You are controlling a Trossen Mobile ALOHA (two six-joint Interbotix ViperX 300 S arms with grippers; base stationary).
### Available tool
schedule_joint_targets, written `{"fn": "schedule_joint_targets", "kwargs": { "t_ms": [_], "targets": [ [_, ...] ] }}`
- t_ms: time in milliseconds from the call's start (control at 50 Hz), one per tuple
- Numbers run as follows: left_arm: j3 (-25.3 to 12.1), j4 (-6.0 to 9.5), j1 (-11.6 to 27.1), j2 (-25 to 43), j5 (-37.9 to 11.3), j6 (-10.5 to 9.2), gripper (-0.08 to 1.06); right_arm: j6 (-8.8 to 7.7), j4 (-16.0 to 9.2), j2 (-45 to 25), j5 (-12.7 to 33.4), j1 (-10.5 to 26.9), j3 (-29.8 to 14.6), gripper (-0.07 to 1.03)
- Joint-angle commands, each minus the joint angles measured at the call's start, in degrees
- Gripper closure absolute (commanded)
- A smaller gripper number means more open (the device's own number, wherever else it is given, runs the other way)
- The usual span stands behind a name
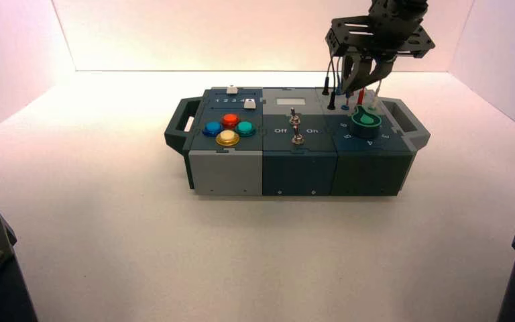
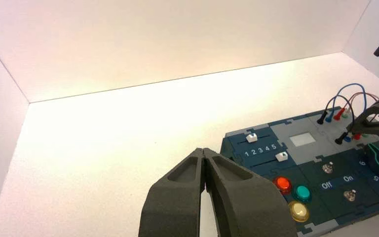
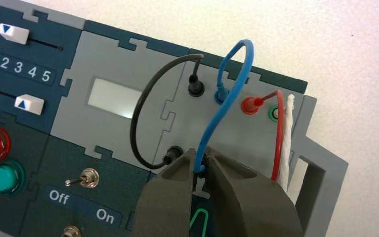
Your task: Insert the blue wire.
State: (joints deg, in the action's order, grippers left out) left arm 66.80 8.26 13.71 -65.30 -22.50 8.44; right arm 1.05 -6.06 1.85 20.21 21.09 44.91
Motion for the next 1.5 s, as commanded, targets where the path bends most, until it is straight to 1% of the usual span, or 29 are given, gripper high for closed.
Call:
{"fn": "schedule_joint_targets", "kwargs": {
  "t_ms": [20,400,860,1500],
  "targets": [
    [-1.1,-0.09,0.1,0.2,0.6,0.00,1.01,0.26,0.3,0.7,-0.2,-0.6,-1.4,0.98],
    [-1.1,-0.09,0.1,0.1,0.6,-0.09,1.01,0.26,0.3,0.6,-0.2,-0.7,-1.9,0.98],
    [-1.1,-0.09,0.1,0.2,0.6,0.00,1.01,0.70,0.3,-0.6,-0.2,-0.7,-1.8,0.98],
    [-1.1,-0.09,0.1,0.2,0.6,0.00,1.01,0.62,0.2,-1.5,-0.2,-0.7,-2.5,0.98]
  ]
}}
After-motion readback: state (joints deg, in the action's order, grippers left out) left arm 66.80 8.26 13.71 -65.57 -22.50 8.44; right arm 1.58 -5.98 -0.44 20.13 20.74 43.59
